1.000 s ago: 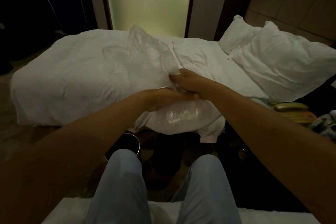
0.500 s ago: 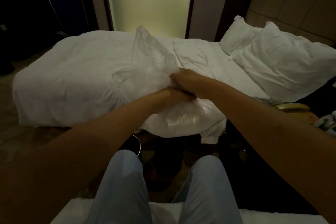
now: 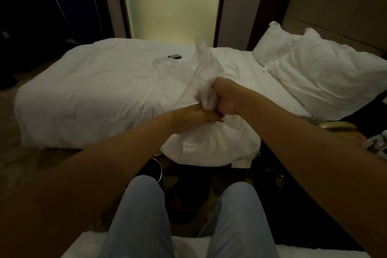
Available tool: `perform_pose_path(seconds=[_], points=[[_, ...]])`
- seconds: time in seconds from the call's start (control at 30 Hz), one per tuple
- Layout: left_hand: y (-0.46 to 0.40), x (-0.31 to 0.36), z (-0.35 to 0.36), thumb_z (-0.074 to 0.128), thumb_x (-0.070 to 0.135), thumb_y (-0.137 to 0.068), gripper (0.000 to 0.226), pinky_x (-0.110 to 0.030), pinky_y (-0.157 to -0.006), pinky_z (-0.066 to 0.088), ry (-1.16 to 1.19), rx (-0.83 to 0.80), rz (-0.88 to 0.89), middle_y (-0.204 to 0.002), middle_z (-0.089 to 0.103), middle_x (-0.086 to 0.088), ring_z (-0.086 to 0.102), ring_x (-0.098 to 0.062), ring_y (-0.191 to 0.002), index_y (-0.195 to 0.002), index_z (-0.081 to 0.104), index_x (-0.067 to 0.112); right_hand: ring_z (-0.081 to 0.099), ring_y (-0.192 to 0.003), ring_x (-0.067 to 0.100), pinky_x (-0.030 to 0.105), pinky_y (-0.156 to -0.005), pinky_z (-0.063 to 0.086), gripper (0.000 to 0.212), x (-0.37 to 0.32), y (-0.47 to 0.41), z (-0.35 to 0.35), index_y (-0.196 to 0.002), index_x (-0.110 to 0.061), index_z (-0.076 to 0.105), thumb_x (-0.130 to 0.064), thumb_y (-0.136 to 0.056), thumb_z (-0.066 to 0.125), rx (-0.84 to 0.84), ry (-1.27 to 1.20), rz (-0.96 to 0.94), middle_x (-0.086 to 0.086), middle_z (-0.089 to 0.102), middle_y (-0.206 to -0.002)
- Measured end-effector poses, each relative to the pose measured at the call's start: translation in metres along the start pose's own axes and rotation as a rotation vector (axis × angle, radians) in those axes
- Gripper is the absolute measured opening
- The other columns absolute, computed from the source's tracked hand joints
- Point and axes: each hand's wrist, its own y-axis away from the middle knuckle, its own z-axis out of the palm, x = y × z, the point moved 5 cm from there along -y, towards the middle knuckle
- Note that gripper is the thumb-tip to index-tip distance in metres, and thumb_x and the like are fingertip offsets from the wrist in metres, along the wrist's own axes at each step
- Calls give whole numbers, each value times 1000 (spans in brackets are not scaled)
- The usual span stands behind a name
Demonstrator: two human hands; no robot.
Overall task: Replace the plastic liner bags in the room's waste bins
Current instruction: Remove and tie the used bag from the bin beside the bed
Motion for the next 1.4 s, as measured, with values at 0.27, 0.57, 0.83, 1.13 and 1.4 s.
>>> perform_pose_path(seconds=[0.27,0.57,0.83,1.13,1.4], points=[[12,7,-19,58,28,-100,20,-12,-89,48,-79,1,6,-108,70,16,65,3,-107,-117,67,25,51,-131,15,32,-109,41,85,25,9,-9,-146,-19,42,-53,-76,74,-470,339,94,-2,51,-146],[10,3,-12,65,26,-94,20,-24,-89,55,-158,-26,-67,-105,74,-3,70,-13,-102,-108,72,14,64,-63,11,27,-74,55,25,18,-7,10,-77,-11,62,-23,-98,58,-196,-275,-25,-1,65,-66],[13,-26,-36,65,52,-86,38,-30,-79,51,-499,45,-279,-98,68,0,64,-17,-88,-103,70,18,21,-37,7,18,-40,33,49,5,-25,-27,-57,-21,36,-31,-96,63,-77,-688,-87,-7,27,-47],[15,-22,-43,50,40,-102,43,-24,-77,32,-818,127,-166,-124,63,-15,57,-27,-106,-121,64,5,25,-38,7,17,-43,35,47,-1,-35,-56,-59,-19,46,-46,-95,61,94,-1102,-196,-8,32,-49],[16,-22,-47,52,43,-100,45,-25,-81,35,-799,96,-210,-111,60,-8,53,-21,-99,-123,63,6,55,-60,10,27,-71,53,44,12,-34,-46,-108,-14,61,-51,-86,72,18,-925,-251,-1,57,-69]])
